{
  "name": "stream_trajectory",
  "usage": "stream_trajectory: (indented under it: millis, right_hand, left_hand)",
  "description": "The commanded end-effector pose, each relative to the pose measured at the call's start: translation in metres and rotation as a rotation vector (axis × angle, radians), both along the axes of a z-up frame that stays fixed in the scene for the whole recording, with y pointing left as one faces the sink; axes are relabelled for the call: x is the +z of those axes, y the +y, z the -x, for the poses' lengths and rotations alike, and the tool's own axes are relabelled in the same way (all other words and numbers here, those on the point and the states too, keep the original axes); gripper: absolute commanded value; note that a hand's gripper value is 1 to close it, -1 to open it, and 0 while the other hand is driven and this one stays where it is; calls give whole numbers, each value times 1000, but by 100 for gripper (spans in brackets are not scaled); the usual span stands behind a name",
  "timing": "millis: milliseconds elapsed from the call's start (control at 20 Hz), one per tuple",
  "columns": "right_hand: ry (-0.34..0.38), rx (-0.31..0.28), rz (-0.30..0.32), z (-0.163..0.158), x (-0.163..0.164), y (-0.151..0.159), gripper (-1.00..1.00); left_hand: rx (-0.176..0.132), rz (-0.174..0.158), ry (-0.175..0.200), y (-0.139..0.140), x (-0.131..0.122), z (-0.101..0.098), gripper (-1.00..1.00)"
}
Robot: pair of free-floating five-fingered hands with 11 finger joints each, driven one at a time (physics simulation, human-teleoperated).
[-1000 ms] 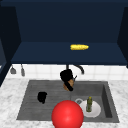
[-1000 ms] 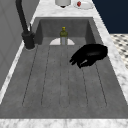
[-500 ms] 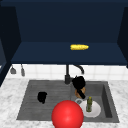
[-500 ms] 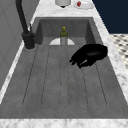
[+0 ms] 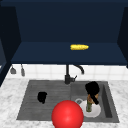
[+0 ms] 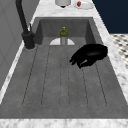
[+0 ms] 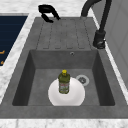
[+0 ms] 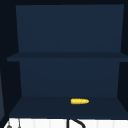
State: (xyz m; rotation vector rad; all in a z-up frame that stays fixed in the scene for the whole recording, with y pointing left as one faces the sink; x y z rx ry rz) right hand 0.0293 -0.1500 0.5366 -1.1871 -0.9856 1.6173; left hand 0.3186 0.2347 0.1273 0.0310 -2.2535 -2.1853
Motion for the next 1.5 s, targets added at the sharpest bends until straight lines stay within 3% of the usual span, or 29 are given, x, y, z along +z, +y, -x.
stream_trajectory:
  millis: [0, 950, 1450]
  right_hand:
    - [-14, 8, -16, 11, -8, -31, 100]
    - [-12, -12, -51, 70, -37, -163, 100]
    - [-42, 1, -64, 77, -49, -240, 100]
  left_hand:
    - [0, 0, 0, 0, 0, 0, 0]
    - [0, 0, 0, 0, 0, 0, 0]
    - [0, 0, 0, 0, 0, 0, 0]
